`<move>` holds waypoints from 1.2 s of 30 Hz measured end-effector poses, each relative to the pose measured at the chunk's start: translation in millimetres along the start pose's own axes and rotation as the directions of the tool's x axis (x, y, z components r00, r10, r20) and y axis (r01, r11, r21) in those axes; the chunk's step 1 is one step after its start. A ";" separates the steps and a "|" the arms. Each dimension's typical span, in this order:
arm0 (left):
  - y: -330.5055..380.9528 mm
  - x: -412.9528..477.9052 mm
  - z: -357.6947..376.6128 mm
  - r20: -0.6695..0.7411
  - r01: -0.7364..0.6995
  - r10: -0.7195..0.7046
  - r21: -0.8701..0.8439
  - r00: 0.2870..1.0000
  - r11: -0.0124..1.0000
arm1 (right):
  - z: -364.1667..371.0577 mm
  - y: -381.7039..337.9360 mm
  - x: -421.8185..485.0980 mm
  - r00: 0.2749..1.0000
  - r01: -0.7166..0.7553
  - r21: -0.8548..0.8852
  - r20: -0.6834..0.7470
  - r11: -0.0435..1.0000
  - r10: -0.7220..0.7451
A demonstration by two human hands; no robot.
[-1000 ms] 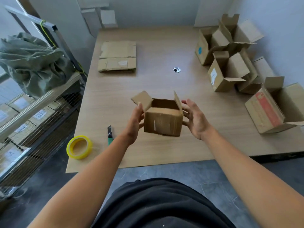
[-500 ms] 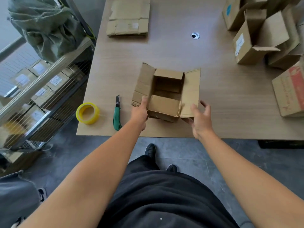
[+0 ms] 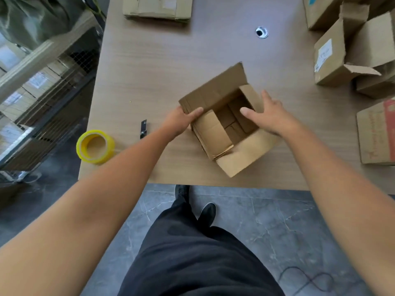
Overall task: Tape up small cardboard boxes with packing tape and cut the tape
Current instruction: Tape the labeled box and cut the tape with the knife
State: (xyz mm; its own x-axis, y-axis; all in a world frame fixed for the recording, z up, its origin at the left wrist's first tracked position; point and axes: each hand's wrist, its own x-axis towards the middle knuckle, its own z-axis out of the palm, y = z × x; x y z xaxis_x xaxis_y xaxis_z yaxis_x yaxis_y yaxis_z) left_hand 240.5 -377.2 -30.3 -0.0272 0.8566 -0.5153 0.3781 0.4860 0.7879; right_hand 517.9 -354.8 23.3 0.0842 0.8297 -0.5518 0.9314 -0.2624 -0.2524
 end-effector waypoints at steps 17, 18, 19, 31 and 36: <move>-31.7 -45.7 25.4 -0.090 0.396 -0.402 -0.076 0.911 0.915 | 37.4 29.2 -14.5 0.984 -0.106 0.787 0.169 0.608 -0.047; -31.4 -44.4 22.0 -0.082 0.397 -0.398 -0.037 0.914 0.917 | 38.2 31.0 -14.1 0.984 -0.094 0.792 0.164 0.603 -0.062; -30.4 -43.2 18.3 -0.067 0.398 -0.398 -0.006 0.915 0.917 | 38.8 33.8 -12.9 0.985 -0.082 0.791 0.157 0.607 -0.072; -32.6 -37.4 9.9 -0.082 0.416 -0.445 -0.241 0.892 0.877 | 63.2 43.5 -13.4 0.981 -0.191 0.982 0.191 0.007 -0.019; -33.1 -52.5 30.1 -0.343 0.262 -0.305 -0.167 0.888 0.951 | 72.0 39.1 -14.9 0.974 -0.204 0.979 0.203 0.001 -0.098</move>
State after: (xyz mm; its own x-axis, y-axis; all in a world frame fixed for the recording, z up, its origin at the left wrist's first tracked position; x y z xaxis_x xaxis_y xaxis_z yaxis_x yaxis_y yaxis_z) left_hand 257.3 -443.5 -39.5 -0.4570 0.6722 -0.5824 0.1979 0.7153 0.6702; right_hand 527.5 -412.9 -35.5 -0.0816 0.7341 -0.6742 -0.3631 -0.6518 -0.6658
